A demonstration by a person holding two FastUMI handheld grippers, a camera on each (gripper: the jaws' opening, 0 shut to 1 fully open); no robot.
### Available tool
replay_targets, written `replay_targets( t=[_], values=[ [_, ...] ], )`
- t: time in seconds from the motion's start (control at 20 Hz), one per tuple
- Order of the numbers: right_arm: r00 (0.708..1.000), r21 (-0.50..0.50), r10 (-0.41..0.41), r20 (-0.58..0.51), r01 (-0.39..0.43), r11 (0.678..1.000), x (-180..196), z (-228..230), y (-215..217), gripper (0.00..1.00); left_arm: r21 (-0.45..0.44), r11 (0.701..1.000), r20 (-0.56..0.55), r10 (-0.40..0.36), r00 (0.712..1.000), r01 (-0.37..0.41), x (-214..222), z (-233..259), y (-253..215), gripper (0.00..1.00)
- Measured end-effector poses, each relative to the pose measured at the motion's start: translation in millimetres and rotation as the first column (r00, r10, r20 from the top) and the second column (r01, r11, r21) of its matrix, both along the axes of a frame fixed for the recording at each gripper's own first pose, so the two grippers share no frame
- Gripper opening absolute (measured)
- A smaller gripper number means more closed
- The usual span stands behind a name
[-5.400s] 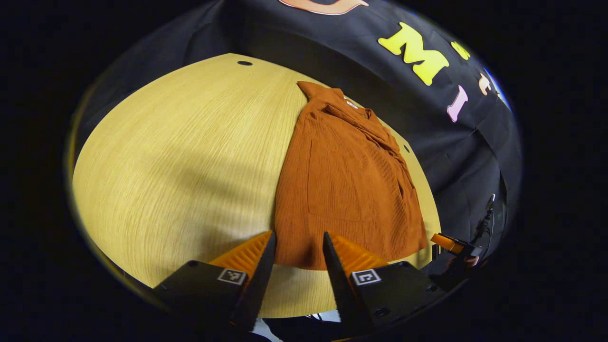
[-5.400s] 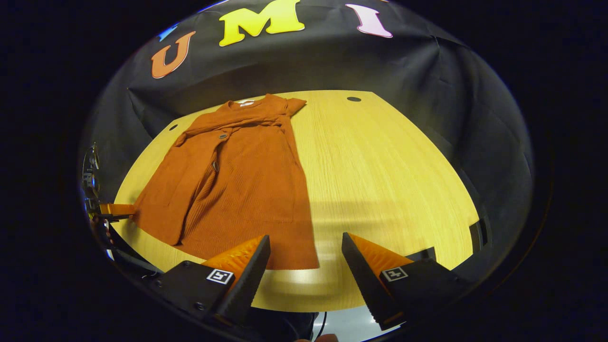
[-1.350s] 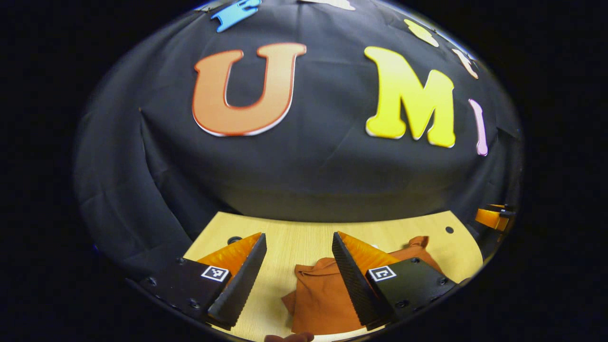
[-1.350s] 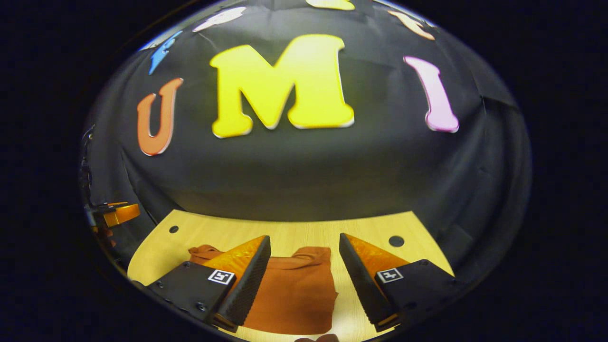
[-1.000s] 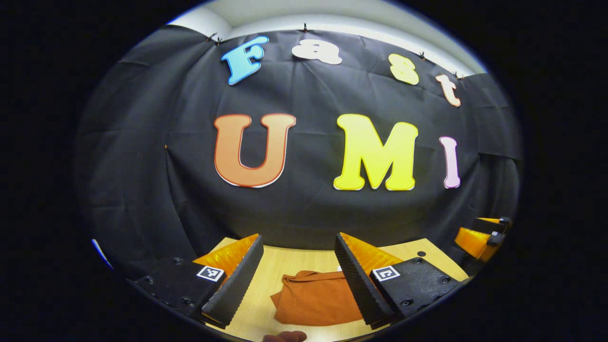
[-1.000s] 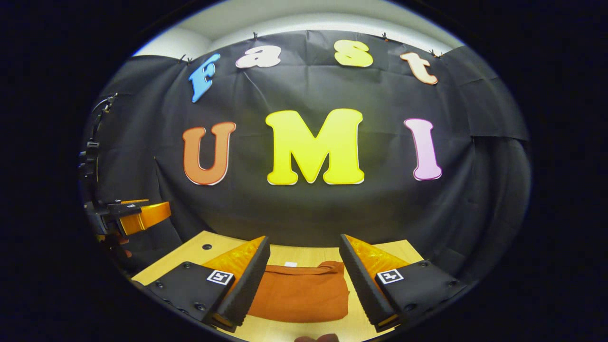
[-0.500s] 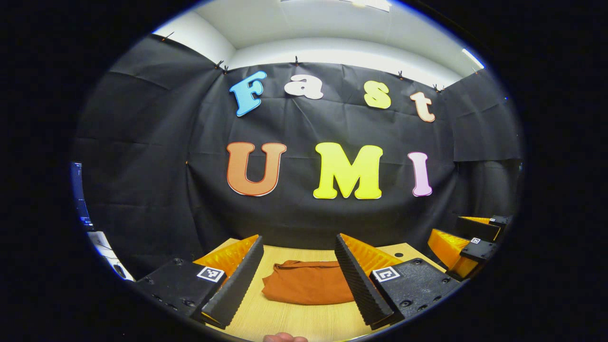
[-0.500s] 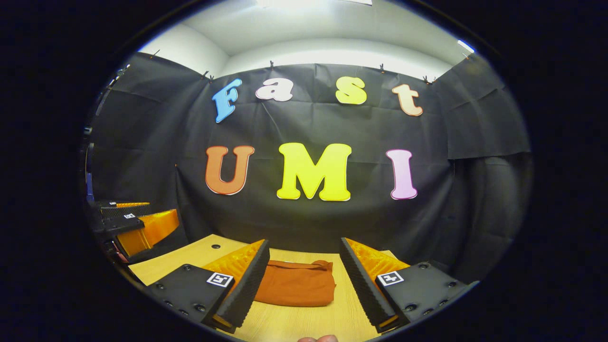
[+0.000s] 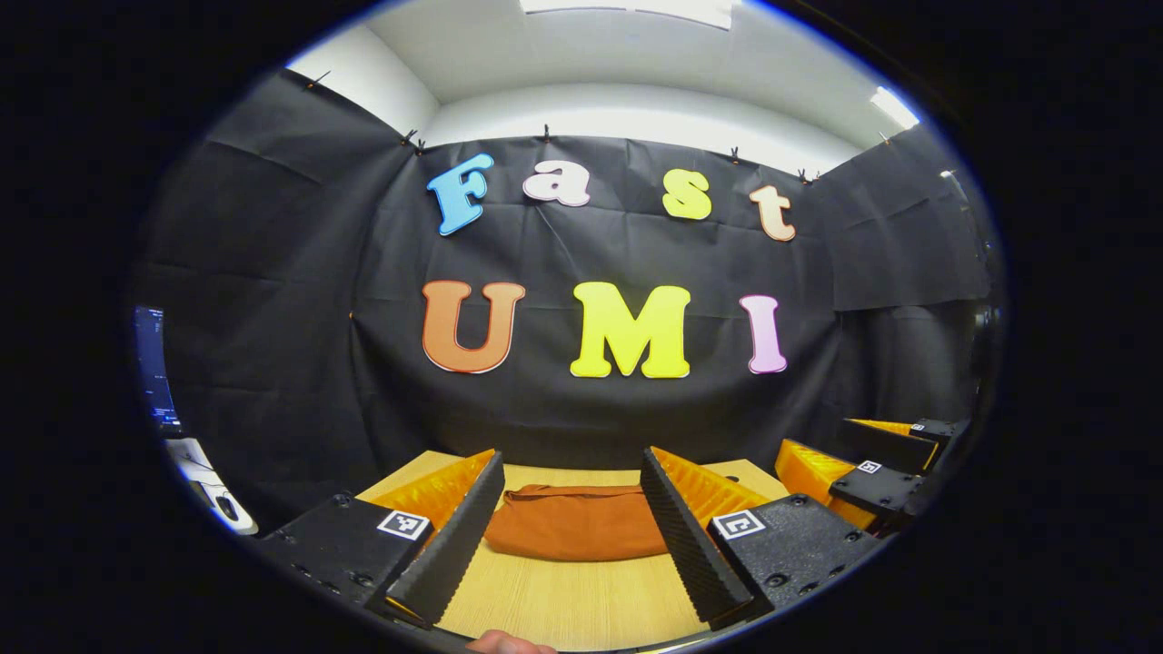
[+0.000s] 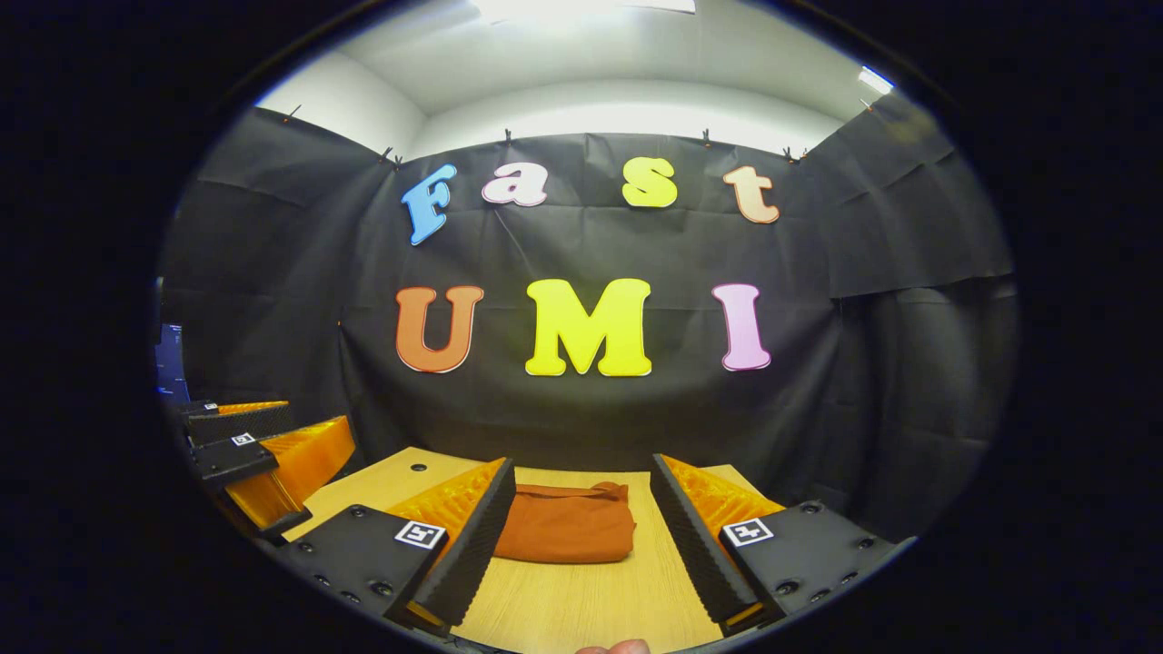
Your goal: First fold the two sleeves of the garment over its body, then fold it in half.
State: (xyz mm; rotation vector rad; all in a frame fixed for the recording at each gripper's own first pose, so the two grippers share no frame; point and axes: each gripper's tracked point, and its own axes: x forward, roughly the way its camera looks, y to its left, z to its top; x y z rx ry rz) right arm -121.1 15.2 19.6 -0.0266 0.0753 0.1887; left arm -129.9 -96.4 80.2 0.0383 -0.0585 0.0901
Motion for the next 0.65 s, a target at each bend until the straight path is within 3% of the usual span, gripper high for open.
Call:
replay_targets(
  t=[0.45, 0.5, 0.55, 0.6, 0.65],
  values=[
    [1.000, 0.011, -0.027, 0.013, 0.027, 1.000, -3.8, 0.2, 13.9, 0.95, 0.005, 1.000, -0.020, 0.019, 1.000, -0.019, 3.1, -2.5, 23.5, 0.97],
    [1.000, 0.016, -0.030, 0.009, 0.030, 0.999, -2.8, -1.4, 14.2, 0.95, 0.002, 1.000, -0.020, 0.021, 1.000, -0.021, 3.1, -2.8, 26.5, 0.88],
    [1.000, 0.025, -0.030, 0.004, 0.029, 0.999, -1.7, -2.5, 16.3, 0.95, -0.003, 1.000, -0.019, 0.022, 1.000, -0.022, 4.0, -0.7, 28.8, 1.00],
    [1.000, 0.031, -0.028, -0.002, 0.028, 0.999, -0.4, -5.2, 18.8, 0.95, -0.005, 1.000, -0.019, 0.023, 1.000, -0.023, 5.0, -0.4, 30.7, 1.00],
    [1.000, 0.032, -0.027, -0.009, 0.027, 0.999, -0.2, -7.6, 19.7, 0.95, -0.002, 1.000, -0.019, 0.028, 0.999, -0.028, 4.8, -0.8, 33.1, 0.88]
  ],
)
